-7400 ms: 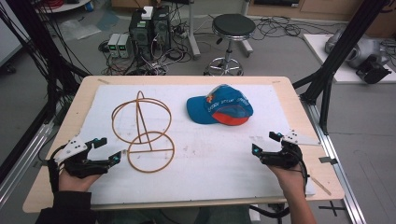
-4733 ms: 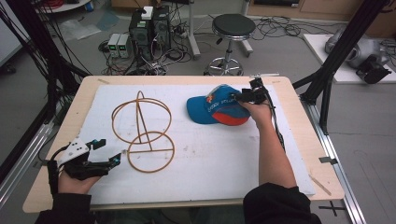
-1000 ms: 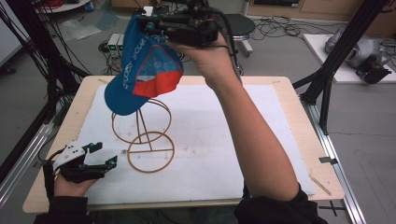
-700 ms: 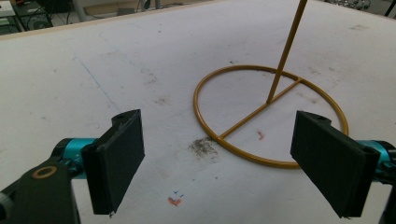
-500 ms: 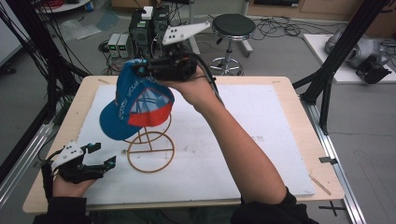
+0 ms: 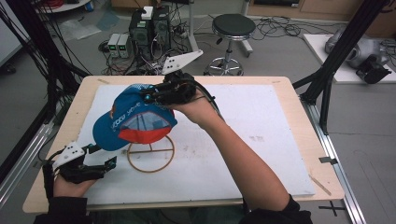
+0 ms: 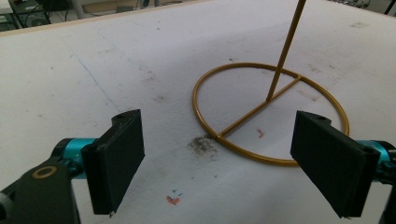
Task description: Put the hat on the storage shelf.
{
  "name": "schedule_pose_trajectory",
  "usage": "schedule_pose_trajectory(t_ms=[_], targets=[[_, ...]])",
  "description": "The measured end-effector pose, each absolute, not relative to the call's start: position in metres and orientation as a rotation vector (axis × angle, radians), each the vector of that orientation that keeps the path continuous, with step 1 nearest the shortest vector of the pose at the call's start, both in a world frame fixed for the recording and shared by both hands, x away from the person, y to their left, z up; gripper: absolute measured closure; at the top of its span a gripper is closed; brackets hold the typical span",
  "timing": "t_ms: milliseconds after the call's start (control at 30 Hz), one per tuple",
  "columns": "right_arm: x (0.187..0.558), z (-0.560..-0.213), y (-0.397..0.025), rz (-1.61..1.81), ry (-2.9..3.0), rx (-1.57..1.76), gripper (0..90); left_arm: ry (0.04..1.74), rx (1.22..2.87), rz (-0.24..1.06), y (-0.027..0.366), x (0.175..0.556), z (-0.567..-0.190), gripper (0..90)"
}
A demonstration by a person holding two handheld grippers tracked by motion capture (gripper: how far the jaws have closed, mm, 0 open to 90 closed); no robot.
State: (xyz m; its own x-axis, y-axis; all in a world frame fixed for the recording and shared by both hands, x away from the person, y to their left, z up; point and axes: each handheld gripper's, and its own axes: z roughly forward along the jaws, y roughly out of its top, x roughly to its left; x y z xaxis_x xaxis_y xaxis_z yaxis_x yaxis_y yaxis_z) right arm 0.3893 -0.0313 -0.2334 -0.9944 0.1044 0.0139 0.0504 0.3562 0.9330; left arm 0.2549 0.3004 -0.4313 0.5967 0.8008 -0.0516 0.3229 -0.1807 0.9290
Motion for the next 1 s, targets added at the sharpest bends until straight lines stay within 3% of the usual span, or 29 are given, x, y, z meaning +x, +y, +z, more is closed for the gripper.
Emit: schedule_pose_trajectory(t_ms=[67,100,200,267,367,433,633,800,1000], targets=[[0.389,-0.233,-0.033,1.756,2.541,0.151,80.0,0.922,1.764,0.561,0.301,0.255,-0.431,17.7],[0.391,-0.234,-0.036,1.748,2.54,0.189,64.5,0.923,1.761,0.56,0.3,0.255,-0.431,17.7],[0.393,-0.234,-0.04,1.775,2.54,0.228,62.1,0.92,1.768,0.563,0.3,0.255,-0.432,17.7],[0.393,-0.23,-0.045,1.809,2.506,0.25,48.6,0.923,1.767,0.559,0.3,0.255,-0.432,17.7],[0.392,-0.226,-0.053,1.869,2.469,0.285,45.3,0.922,1.77,0.562,0.301,0.255,-0.432,17.7],[0.392,-0.216,-0.073,1.933,2.382,0.33,37.8,0.925,1.77,0.558,0.301,0.255,-0.433,17.6],[0.391,-0.202,-0.119,1.945,2.269,0.421,36.4,0.928,1.773,0.545,0.301,0.256,-0.437,17.7],[0.386,-0.199,-0.161,1.931,2.163,0.487,28.7,0.922,1.775,0.539,0.299,0.256,-0.438,17.6],[0.377,-0.213,-0.21,1.849,2.065,0.596,23.9,0.919,1.797,0.533,0.297,0.257,-0.44,17.6]])
